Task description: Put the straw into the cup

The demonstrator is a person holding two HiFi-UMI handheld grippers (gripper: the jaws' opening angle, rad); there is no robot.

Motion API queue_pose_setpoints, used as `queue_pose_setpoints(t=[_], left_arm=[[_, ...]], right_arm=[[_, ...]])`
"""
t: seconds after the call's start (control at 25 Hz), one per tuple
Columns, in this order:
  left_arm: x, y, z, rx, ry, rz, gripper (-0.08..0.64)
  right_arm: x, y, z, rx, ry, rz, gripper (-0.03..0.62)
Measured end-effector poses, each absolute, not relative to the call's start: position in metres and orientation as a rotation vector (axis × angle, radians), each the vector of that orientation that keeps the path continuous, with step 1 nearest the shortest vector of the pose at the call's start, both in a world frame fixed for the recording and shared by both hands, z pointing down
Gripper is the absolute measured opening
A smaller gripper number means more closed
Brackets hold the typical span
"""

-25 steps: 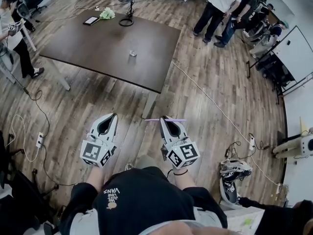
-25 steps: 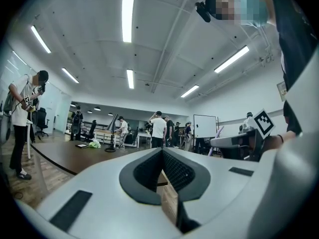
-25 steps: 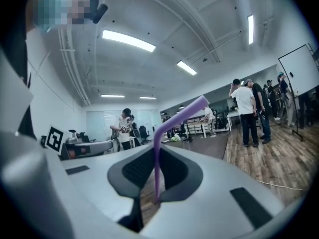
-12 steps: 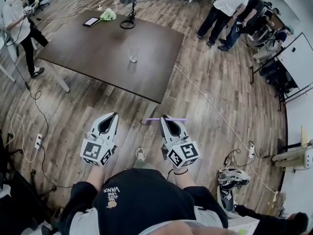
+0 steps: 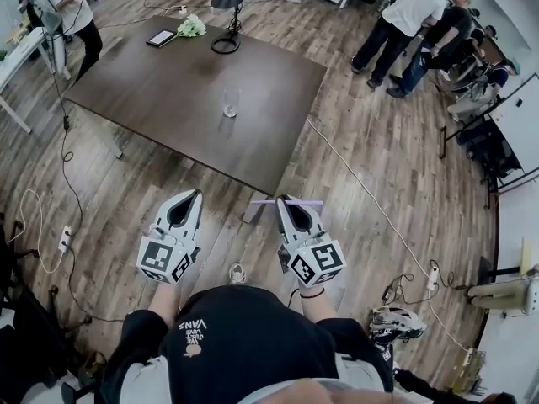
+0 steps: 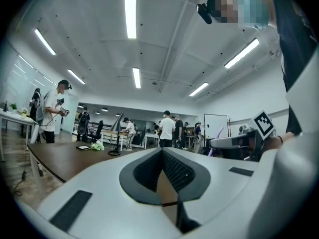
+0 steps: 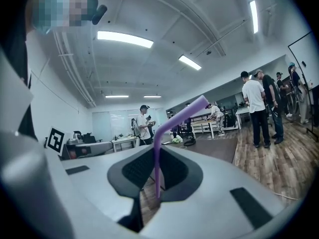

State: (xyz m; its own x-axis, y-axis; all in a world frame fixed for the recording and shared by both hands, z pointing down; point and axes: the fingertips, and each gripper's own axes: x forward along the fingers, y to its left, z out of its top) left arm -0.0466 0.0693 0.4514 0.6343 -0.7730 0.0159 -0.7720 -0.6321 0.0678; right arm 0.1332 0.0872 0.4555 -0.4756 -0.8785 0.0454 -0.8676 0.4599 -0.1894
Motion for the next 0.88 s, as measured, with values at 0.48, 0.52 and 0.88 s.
queue_pose_setpoints(t=[0.48,0.52,0.88], left_arm=[[-0.042,0.015,0.455,2.751,-1.38,-0.006,0.008],[-0.044,0.008,0.456,2.751,-1.377,-0.007,0.008],[-0.058,-0.052,0.454,2.76,-1.332,-0.028,0.008]], right_arm=[[0.145,0.029,0.465,-1.543,2.655,-0.326,0.041],[0.143,0.022,0.466,-1.546,2.652,-0.326,0.041],[0.127,-0.036,0.46,-1.585,2.627,-0.315,0.041]])
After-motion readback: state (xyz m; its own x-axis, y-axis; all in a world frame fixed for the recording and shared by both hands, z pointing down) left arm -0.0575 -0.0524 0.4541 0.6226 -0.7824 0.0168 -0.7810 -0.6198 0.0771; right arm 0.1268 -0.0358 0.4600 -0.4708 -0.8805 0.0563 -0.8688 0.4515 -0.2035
